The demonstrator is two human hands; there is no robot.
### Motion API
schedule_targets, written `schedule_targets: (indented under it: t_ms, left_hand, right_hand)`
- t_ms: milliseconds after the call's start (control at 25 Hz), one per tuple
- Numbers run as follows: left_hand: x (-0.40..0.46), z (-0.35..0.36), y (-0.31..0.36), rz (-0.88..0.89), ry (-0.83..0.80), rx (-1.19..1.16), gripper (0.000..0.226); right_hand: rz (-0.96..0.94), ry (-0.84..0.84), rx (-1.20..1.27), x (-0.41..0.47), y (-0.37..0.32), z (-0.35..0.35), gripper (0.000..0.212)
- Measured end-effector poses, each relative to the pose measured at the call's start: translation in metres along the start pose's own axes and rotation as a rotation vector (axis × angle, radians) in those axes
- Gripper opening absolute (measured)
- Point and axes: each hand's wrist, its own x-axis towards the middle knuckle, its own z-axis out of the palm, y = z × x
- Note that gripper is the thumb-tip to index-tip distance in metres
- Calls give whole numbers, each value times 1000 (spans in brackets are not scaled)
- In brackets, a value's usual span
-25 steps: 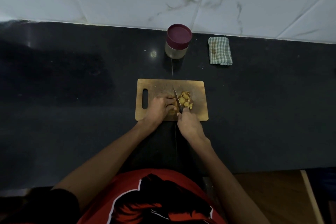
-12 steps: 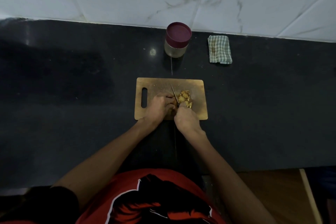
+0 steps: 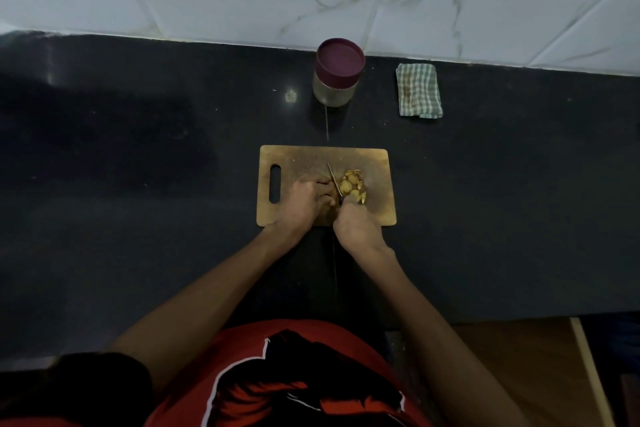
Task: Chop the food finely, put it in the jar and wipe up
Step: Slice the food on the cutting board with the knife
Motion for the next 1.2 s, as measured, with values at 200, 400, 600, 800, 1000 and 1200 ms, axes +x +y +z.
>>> schedule_targets:
  t_ms: [200,400,600,800,1000,1200]
  left_hand:
    - [0,0,1,31,-4,73,22]
    - [0,1,-1,37,-19,164,27]
    - [-2,2,1,28,-30,161,20]
    - [-1,4,-1,11,5,171,16]
    - [-3,1,0,63,4,176,15]
    - [-5,1,2,70,53,130,16]
  right_hand:
    - [-9,-7,-2,2,2,-3,26]
    - [5,-33,-1,-14,18,8,20]
    - [-21,-28,-14,7,-1,-3,27]
    - [13,-60,-5,-3,14,6,22]
    - [5,-44,18,2,10,4,23]
    - [12,-34,33,-7,18,13,19]
